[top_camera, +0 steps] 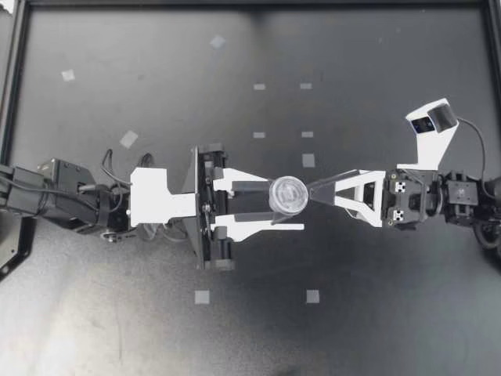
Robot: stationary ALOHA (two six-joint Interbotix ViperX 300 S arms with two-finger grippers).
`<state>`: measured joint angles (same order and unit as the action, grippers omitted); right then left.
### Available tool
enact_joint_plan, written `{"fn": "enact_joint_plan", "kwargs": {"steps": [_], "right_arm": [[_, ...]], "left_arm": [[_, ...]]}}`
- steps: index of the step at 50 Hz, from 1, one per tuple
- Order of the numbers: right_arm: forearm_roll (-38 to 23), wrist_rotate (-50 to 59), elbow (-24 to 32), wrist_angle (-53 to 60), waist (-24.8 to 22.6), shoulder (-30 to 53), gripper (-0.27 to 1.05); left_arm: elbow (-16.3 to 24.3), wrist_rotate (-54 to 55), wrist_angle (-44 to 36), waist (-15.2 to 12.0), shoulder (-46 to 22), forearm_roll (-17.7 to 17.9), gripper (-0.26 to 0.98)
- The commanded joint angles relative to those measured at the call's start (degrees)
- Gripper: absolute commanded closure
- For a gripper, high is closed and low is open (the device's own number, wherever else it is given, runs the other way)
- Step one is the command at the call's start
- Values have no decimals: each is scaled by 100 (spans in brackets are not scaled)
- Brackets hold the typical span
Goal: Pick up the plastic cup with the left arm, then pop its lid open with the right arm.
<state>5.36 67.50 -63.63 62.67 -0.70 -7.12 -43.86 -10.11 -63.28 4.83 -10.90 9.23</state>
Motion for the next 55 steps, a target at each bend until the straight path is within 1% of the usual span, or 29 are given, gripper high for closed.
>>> {"fn": "enact_joint_plan", "kwargs": {"steps": [1, 8, 15, 21, 27, 32, 38, 47, 50, 55], "right_arm": [[-141, 0, 176, -18, 53, -141, 14], [-352, -53, 316, -26, 44, -378, 14], [-360, -281, 316, -18, 62, -782, 14], [-360, -475, 272, -44, 185, -1187, 14], [-466, -967, 158, -220, 457, -1521, 14], [-800, -1705, 123, -536, 606, -1714, 14], [-1107, -3120, 123, -1134, 624, -1925, 14], [-1151, -5432, -53, -1767, 606, -2048, 14], [-1143, -5818, -114, -1837, 606, -2039, 14], [-1125, -5915, -123, -1837, 606, -1995, 14]], "left_arm": [[114, 0, -53, 18, 105, -9, 72], [105, 35, -53, 18, 79, -9, 72], [79, 53, -53, 18, 62, -9, 72], [70, 79, -53, 18, 62, -9, 72], [44, 158, -53, 18, 62, 0, 72], [44, 237, -53, 18, 97, -9, 72], [79, 413, -53, 18, 158, -9, 72], [88, 483, -62, 18, 176, -9, 72], [88, 492, -53, 18, 167, -9, 72], [97, 501, -62, 18, 167, -9, 72]]}}
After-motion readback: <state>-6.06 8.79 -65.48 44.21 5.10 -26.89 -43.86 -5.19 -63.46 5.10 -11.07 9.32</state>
